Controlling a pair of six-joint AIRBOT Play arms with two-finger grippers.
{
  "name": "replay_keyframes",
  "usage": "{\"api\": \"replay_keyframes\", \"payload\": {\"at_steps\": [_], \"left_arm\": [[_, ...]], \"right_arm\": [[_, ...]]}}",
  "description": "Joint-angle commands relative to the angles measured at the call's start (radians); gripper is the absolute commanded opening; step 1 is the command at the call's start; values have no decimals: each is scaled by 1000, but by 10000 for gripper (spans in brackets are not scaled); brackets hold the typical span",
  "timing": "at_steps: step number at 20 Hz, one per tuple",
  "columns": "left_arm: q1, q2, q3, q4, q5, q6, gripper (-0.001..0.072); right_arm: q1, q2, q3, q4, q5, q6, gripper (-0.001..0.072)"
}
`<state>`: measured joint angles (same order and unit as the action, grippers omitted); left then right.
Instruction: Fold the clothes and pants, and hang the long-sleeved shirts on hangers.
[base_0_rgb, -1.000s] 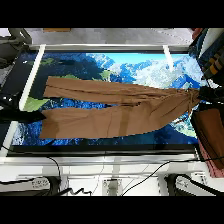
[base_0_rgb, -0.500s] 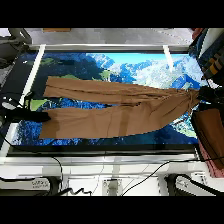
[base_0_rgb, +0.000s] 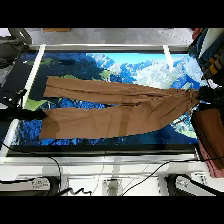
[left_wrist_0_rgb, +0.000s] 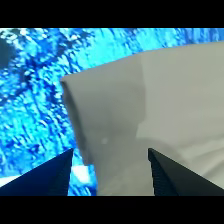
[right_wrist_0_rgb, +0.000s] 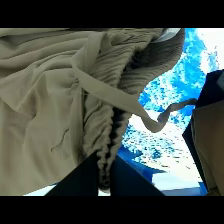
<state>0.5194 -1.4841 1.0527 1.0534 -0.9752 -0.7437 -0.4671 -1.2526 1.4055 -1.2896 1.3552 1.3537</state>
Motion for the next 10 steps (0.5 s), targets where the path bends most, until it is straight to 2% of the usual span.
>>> {"api": "replay_keyframes", "payload": {"at_steps": [1,4,5,6,10], "left_arm": [[10,-11,1,-62,27,1,530],[-2,-62,1,-125,16,1,521],[-12,-77,1,-127,-2,1,470],[-23,-91,1,-122,-18,1,460],[-34,-105,2,-119,-43,5,459]], "right_arm": [[0,1,0,4,10,2,38],[0,1,0,3,14,8,37],[0,1,0,3,14,8,38],[0,1,0,3,14,7,38],[0,1,0,3,14,7,37]]}}
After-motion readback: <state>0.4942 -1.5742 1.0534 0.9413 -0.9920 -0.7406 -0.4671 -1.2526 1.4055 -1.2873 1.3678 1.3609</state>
